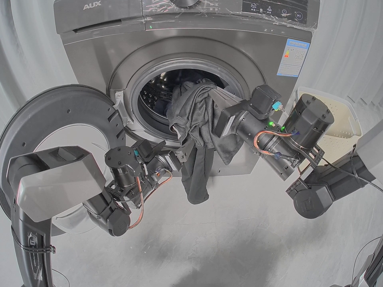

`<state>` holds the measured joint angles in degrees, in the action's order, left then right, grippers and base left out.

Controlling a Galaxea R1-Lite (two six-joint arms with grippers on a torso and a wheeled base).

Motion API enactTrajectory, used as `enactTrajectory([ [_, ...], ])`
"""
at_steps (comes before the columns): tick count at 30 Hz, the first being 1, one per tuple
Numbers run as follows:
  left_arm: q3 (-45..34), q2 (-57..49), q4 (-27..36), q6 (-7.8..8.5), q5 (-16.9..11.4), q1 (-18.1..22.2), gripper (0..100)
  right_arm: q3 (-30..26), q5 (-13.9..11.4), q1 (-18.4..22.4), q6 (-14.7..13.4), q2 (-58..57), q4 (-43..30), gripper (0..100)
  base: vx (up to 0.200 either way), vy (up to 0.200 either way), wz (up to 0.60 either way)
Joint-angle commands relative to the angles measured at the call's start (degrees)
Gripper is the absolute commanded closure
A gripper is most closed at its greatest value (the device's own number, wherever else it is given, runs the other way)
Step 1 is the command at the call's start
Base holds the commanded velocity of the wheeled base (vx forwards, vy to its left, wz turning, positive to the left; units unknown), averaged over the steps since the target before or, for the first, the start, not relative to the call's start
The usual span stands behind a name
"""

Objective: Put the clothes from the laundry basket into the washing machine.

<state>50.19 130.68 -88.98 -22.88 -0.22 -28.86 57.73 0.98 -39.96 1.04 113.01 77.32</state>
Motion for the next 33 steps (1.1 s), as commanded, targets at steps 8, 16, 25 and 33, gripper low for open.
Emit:
enactTrajectory([
  [8,0.70,-1.31,-0.32,-0.06,0.83,0.20,0,-0.08,0.17,0.67,-0.07,0.46,-0.07,100,0.000,0.000,0.00],
  [16,-0.88,-2.98,-0.32,0.03,0.83,0.99,0,0.10,0.61,1.20,-0.07,0.46,-0.16,100,0.000,0.000,0.00],
  [25,-3.52,-2.63,-0.32,0.38,0.83,1.87,0,1.24,0.69,2.78,-0.25,0.37,-0.77,100,0.000,0.000,0.00],
  [33,-3.69,-2.45,-0.32,0.29,0.75,2.31,0,1.59,0.69,2.70,-0.33,0.46,-0.77,100,0.000,0.000,0.00],
])
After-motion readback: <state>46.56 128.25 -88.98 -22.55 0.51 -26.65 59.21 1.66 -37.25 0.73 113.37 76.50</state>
